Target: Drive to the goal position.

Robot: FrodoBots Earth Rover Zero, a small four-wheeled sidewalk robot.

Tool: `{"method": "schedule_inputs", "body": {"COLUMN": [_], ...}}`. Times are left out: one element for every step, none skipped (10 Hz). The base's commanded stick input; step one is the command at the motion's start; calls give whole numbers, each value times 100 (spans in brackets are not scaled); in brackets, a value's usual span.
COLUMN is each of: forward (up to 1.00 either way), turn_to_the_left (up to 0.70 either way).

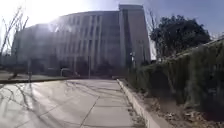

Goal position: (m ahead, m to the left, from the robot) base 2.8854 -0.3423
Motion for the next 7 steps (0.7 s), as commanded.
{"method": "schedule_inputs", "body": {"forward": [70, 70, 70, 70, 70, 70, 70], "turn_to_the_left": [16, 14, 12, 10, 8, 6, 4]}}
